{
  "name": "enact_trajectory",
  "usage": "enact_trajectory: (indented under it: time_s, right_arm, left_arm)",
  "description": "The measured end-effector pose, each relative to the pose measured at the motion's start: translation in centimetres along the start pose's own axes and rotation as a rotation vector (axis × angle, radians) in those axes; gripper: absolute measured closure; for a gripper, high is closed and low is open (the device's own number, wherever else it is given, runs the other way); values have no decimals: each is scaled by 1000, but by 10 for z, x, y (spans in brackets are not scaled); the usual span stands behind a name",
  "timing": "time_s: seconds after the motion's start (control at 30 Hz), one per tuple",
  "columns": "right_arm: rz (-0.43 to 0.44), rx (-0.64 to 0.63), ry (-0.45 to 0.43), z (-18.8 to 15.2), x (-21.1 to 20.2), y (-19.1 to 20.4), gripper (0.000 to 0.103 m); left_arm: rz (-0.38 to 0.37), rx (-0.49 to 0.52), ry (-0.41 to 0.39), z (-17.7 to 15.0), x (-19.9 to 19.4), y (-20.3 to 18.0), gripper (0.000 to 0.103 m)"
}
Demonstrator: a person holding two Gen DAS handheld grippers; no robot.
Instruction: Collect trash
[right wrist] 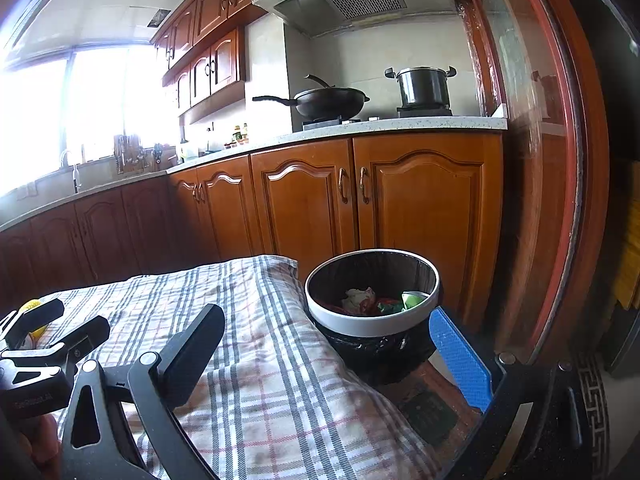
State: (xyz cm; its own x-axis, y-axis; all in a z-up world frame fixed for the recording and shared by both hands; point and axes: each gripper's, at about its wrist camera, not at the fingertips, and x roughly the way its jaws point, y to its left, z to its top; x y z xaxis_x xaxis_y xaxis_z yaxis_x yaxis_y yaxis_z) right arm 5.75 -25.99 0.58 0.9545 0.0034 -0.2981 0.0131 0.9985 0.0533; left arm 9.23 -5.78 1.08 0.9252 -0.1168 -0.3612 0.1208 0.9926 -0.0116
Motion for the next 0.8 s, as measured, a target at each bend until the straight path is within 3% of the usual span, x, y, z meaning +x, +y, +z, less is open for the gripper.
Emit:
enact_trajectory:
  time_s: [0.8]
  right_arm:
    - [18, 6, 0, 2, -1, 1, 0]
  left_arm:
    - [3, 14, 1, 0, 0, -5, 0]
